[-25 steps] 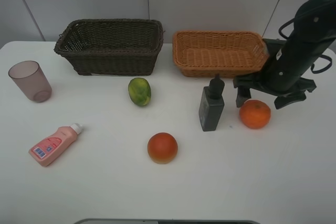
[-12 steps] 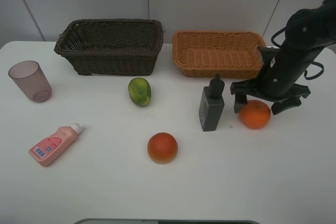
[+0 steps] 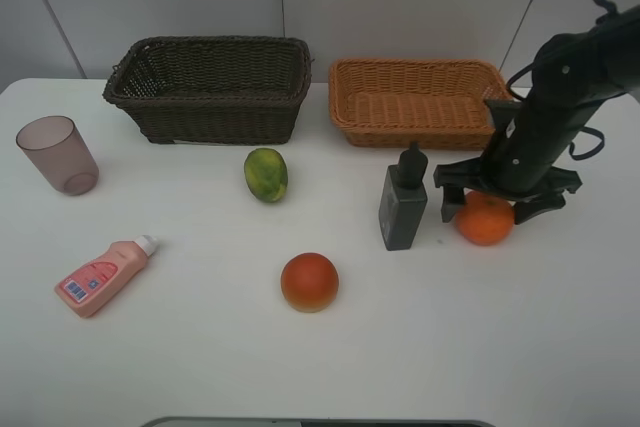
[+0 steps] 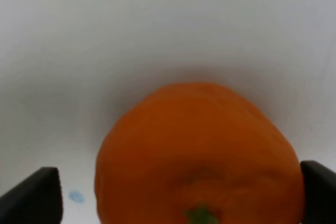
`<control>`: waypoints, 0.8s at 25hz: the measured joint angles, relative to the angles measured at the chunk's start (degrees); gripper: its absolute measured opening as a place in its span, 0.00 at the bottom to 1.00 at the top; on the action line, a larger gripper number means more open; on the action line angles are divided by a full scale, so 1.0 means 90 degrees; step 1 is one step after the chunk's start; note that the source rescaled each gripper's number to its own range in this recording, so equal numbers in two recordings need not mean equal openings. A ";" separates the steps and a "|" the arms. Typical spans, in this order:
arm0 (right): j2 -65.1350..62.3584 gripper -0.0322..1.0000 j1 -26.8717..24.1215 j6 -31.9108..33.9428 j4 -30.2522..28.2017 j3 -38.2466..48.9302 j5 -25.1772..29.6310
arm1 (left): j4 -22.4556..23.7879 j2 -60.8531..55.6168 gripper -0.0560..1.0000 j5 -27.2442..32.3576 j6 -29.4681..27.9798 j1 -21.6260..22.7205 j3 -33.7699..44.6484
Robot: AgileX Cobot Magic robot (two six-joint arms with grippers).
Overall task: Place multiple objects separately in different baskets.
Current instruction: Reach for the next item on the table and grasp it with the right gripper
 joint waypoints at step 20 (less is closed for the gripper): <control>0.0275 0.98 0.0000 0.0000 0.0020 0.0000 -0.0041 | 0.0000 0.0000 0.92 0.0000 0.0000 0.0000 0.0000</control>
